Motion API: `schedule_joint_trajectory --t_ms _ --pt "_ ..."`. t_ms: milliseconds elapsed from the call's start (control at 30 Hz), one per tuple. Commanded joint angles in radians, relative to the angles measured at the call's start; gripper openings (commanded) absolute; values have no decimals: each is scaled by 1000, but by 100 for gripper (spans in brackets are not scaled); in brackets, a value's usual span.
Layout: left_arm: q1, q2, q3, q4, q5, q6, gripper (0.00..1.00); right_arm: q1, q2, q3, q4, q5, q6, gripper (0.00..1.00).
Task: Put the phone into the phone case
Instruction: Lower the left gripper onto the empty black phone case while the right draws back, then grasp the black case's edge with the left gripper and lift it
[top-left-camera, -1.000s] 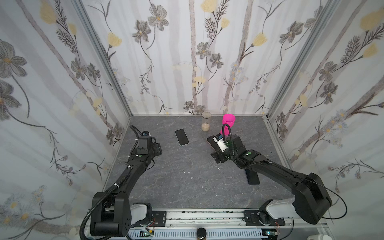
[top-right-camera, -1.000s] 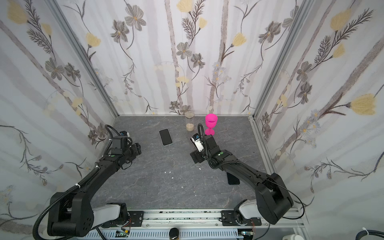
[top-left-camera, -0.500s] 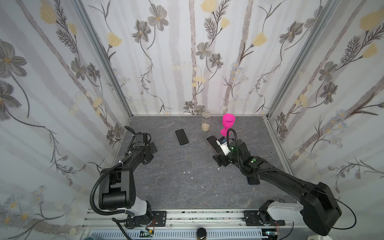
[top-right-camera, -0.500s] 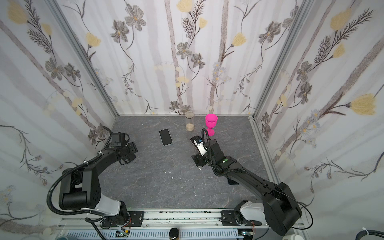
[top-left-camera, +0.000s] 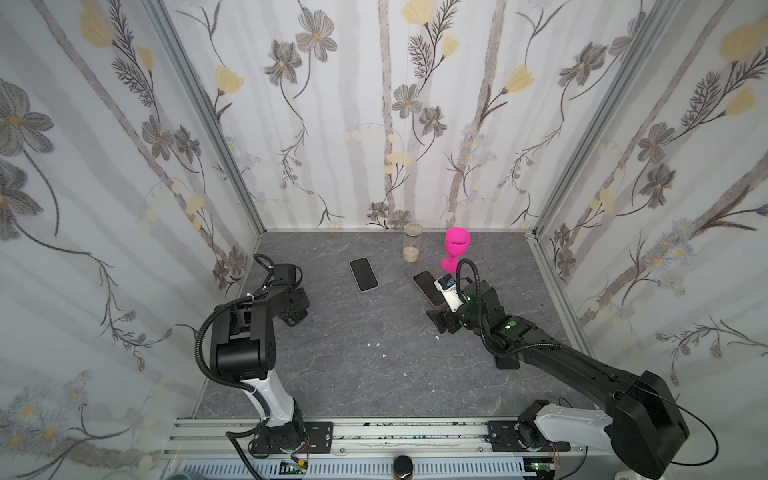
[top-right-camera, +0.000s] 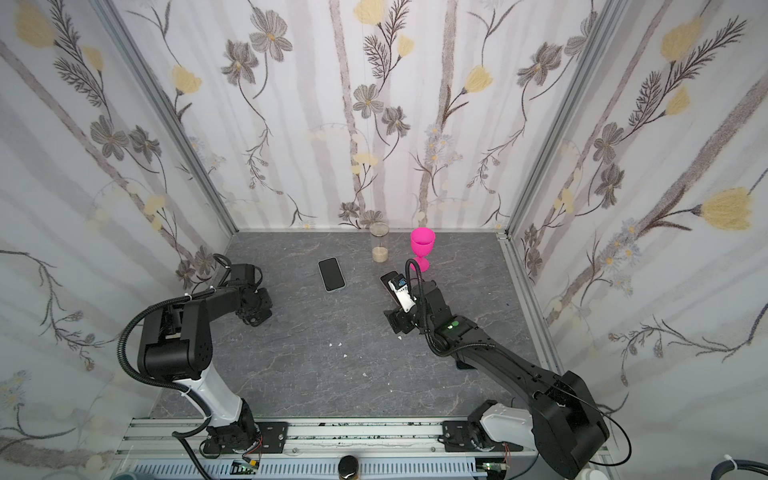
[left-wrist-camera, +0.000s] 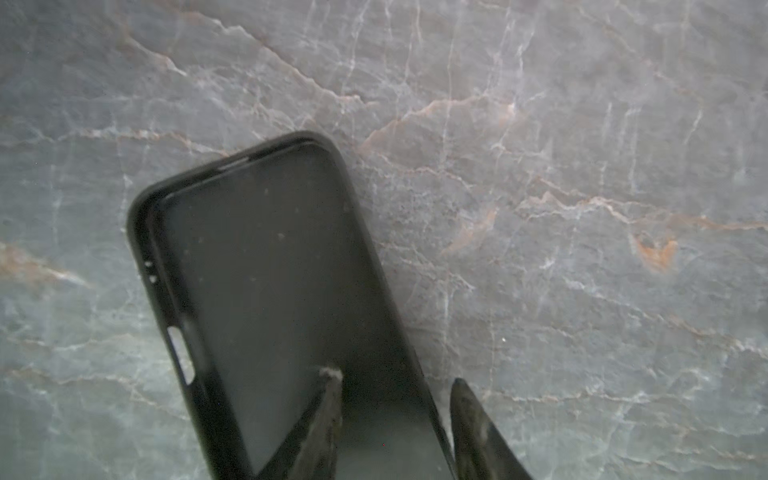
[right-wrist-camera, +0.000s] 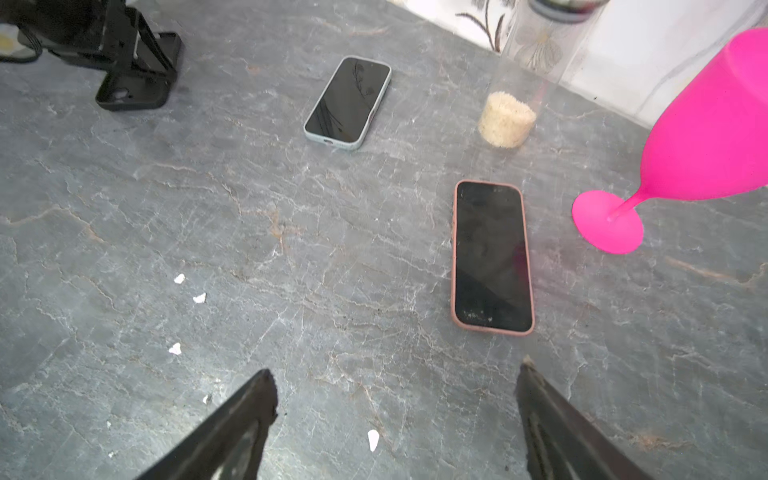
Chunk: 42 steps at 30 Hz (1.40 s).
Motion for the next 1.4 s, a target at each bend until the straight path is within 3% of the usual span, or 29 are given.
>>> schedule_joint_trajectory --t_ms 0,367,1033,1200,1367 --pt "-3 24 -9 -58 64 -1 34 0 0 -8 19 11 -11 89" --pt "-85 -3 -40 -72 77 -1 12 -1 4 18 6 13 -31 88" --pt "-535 -196 -243 -11 106 -195 10 1 -22 -16 11 13 -28 88" --pt "-612 -272 -284 -41 152 -180 11 2 -13 -6 5 15 -28 88" --pt "-621 -323 -286 -87 134 -133 13 1 12 0 2 12 -26 88"
